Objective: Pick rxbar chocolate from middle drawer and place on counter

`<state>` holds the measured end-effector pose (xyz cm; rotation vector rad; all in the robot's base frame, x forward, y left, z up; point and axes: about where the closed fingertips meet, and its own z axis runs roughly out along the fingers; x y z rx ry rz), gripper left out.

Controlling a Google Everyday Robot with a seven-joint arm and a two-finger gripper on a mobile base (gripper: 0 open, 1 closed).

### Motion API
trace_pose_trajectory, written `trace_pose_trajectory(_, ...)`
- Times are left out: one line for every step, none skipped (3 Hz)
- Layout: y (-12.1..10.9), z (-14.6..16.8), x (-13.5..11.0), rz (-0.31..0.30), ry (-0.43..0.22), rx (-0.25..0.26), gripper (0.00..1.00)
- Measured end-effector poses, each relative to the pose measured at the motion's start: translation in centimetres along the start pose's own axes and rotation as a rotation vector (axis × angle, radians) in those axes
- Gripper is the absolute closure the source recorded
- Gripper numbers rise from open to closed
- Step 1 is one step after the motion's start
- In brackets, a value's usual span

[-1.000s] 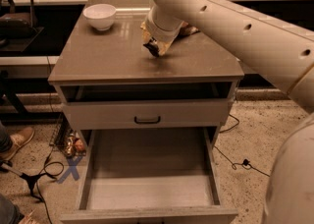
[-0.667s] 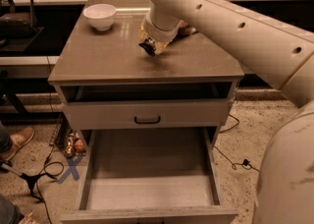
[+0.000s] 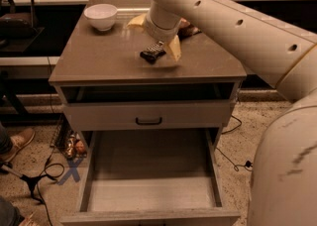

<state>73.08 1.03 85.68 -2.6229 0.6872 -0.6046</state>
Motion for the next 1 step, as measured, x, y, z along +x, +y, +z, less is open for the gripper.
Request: trace_pose_trajectory(-0.11,-1.41,0.86,0.018,0.018,0.023,0.0)
